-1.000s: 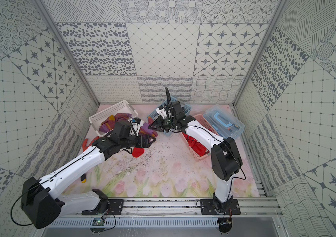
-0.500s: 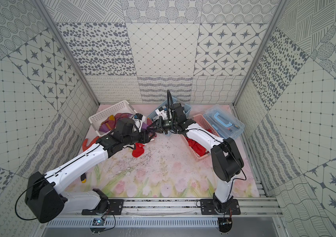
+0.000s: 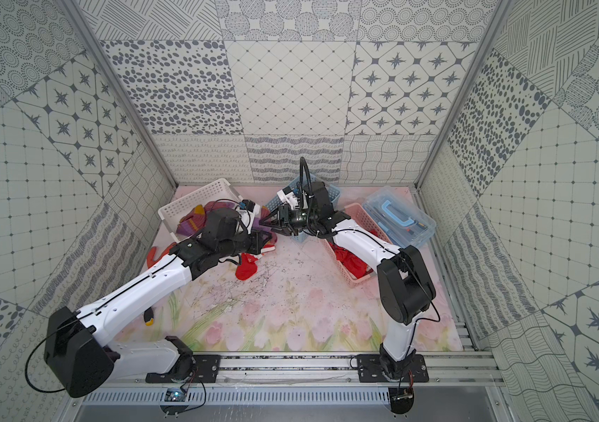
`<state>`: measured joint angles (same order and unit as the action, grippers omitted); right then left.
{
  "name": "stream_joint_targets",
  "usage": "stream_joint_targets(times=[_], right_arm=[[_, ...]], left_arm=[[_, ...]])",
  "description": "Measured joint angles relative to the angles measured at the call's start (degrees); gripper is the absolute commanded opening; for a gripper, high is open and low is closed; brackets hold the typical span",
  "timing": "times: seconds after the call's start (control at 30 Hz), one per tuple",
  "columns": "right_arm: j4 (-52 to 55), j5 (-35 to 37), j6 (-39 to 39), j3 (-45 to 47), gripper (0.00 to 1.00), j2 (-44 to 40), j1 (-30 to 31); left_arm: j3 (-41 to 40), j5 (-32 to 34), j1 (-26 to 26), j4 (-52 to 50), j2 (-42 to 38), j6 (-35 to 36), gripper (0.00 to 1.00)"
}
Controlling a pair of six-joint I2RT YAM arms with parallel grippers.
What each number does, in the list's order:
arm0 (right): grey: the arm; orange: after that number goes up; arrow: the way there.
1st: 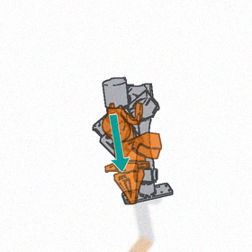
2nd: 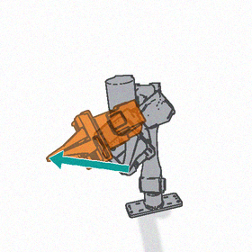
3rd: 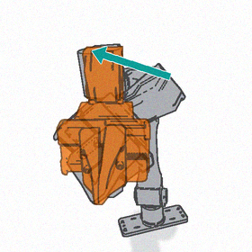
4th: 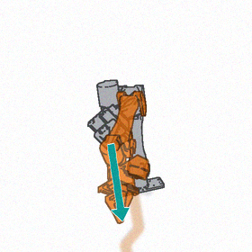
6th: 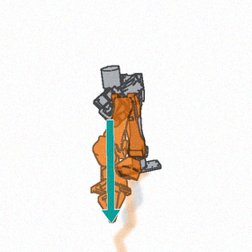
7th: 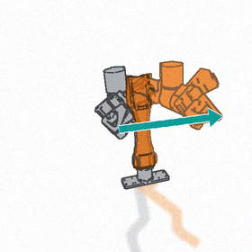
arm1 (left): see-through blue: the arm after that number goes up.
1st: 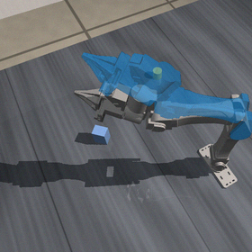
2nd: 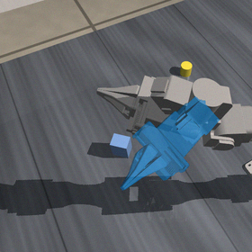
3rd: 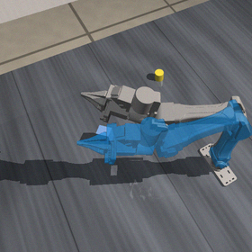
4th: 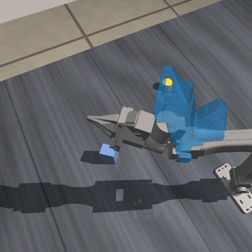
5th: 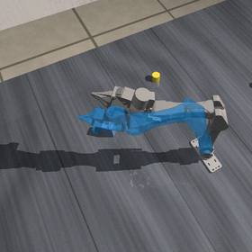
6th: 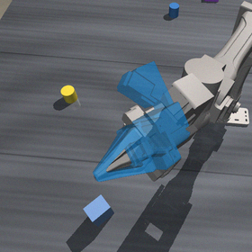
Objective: Sort the socks into the basket by color
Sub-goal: Place the sock in the bin.
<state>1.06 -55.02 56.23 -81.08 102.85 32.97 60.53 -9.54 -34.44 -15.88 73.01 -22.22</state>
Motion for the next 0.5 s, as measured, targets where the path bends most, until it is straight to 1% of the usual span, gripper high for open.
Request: stream_joint_targets(times=[0.07, 0.1, 0.23, 0.33, 0.5], right_arm=[[1.55, -0.02, -1.16, -0.61, 0.94, -0.26, -0.28], [2.36, -0.02, -1.51, -0.81, 0.98, -0.44, -0.61], [6.32, 0.04, -4.33, -1.14, 0.98, -0.83, -2.01], [12.26, 0.9, -8.0, -2.36, 0.98, -1.07, -3.48], [21.55, 4.07, -15.28, -4.59, 0.98, -2.05, -4.52]], left_arm=[[0.83, 0.42, 0.0, -1.03, -0.31, 0.22, 0.0], [1.33, 0.7, 0.0, -1.6, -0.48, 0.33, 0.0], [3.21, 1.81, 0.35, -4.04, -0.98, 0.96, 0.0], [4.63, 2.51, 2.23, -6.62, -1.03, 1.4, 0.0], [7.82, 2.73, 8.46, -11.17, 1.46, 1.68, 0.0]])
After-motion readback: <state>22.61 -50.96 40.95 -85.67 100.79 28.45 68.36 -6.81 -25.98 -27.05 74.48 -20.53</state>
